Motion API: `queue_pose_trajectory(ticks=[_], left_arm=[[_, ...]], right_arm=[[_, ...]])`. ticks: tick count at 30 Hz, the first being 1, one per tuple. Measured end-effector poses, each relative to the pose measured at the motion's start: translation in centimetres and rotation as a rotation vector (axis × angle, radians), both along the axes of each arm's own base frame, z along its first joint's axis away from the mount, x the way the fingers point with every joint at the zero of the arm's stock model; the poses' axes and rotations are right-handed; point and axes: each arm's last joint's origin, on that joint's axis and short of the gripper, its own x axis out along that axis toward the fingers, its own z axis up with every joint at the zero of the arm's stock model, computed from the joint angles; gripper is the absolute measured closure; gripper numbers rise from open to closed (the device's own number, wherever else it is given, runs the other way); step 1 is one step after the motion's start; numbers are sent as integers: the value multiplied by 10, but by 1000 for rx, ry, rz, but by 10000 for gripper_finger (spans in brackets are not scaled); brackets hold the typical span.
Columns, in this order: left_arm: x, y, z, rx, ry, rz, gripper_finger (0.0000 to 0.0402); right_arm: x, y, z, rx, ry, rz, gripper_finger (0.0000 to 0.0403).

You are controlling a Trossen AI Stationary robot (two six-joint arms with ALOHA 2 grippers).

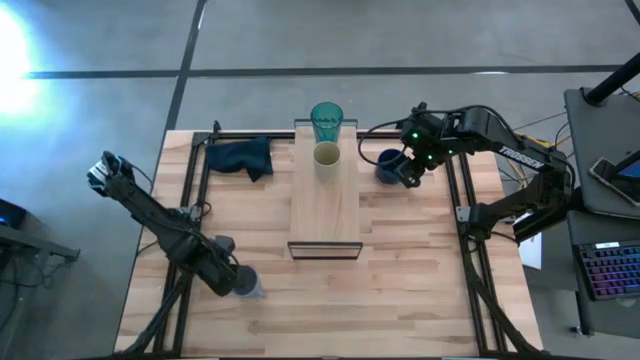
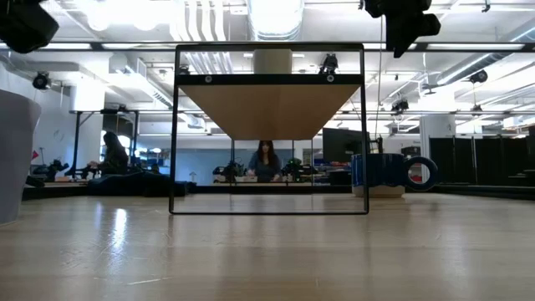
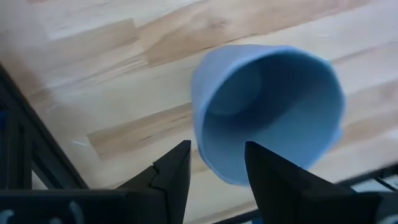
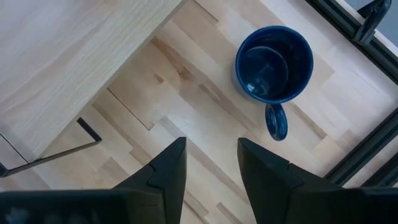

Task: Stack small to large cups/mugs on shelf
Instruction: Put the purple mug on the shelf

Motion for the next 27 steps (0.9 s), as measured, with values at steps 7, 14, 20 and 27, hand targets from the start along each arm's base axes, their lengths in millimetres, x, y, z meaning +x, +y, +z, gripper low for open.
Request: queue_pose_trajectory(ticks=[7, 14, 20, 27], left_arm=[[5, -6, -9, 12, 48, 50, 265], [8, -8, -16, 32, 77, 72, 265], [10, -9, -25, 58, 111, 90, 287], [9, -8, -24, 67, 96, 90, 374]], right_arm=[[0, 0, 0, 0, -1, 0, 266], [0, 0, 0, -2, -7, 0, 266], [1, 0, 0, -2, -9, 0, 266], [1, 0, 0, -2, -9, 0, 266]])
